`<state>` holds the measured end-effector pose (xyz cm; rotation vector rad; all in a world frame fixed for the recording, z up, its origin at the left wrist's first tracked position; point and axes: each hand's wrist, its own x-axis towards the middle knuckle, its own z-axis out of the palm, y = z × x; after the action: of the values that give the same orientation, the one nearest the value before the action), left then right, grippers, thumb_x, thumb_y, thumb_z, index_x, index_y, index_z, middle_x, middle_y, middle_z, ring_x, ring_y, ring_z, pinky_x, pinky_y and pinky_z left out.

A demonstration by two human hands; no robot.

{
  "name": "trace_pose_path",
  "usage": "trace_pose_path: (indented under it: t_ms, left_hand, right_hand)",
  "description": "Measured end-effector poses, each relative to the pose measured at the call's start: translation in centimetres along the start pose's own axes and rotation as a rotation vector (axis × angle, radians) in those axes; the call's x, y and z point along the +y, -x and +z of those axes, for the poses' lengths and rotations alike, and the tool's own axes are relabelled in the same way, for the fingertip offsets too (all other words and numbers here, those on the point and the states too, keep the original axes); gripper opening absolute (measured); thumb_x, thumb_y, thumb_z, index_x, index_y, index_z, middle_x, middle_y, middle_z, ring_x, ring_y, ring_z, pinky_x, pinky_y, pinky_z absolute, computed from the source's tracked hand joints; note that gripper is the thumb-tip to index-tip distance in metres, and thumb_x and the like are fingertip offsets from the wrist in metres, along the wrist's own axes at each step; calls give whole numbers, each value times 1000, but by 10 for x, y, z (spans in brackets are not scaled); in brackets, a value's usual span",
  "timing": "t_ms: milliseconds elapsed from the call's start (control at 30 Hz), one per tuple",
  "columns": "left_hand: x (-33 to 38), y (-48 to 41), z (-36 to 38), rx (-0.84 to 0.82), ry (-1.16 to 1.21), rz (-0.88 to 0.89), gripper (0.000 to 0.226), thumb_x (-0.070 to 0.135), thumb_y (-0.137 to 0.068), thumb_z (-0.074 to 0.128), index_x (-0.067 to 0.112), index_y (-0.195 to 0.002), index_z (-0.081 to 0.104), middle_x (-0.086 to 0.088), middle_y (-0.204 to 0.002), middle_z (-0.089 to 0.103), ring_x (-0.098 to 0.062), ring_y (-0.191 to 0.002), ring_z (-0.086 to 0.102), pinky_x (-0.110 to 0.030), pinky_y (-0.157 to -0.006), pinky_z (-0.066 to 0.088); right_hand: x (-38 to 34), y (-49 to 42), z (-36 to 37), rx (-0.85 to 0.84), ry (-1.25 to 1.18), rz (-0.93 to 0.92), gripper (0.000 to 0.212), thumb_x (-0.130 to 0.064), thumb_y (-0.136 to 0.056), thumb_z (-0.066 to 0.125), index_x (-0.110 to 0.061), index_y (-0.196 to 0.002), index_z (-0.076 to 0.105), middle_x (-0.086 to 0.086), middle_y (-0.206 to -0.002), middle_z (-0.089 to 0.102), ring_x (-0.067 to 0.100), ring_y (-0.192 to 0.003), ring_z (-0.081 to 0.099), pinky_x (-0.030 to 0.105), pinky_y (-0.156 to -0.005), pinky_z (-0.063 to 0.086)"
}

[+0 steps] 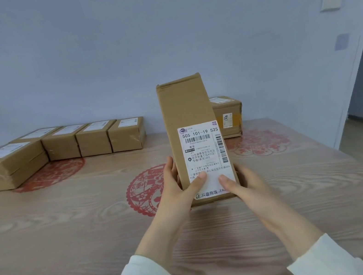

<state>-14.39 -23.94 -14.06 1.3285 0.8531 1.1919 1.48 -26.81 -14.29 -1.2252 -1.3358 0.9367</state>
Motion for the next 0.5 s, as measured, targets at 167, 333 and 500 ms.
trace_pose_path:
  t_ms: [167, 333, 500]
  left_hand:
    - [-4, 1, -3, -68, -92, 1, 64, 17, -88, 64, 26, -142, 31, 6, -129, 60, -10, -113, 61, -39, -98, 51]
    - [-5, 3, 6, -26, -132, 34, 88, 25, -80, 70, 27, -149, 16, 12, -132, 55, -6, -117, 57, -34, -97, 50]
    - [-9, -1, 15, -9, -223, 57, 73, 22, -90, 62, 26, -149, 20, 10, -133, 56, -7, -116, 58, -38, -98, 50]
  right_hand:
    - [5, 5, 1, 14, -43, -42, 47, -21, -89, 62, -40, -128, 44, -22, -114, 64, -10, -102, 59, 13, -78, 51]
    - [11, 7, 2, 107, -43, -84, 34, -20, -93, 57, -29, -125, 52, -15, -113, 65, -8, -96, 62, 12, -74, 50]
    - [18, 9, -5, 141, -87, -60, 35, -12, -90, 61, -22, -123, 49, -3, -118, 65, 5, -103, 63, 21, -78, 54]
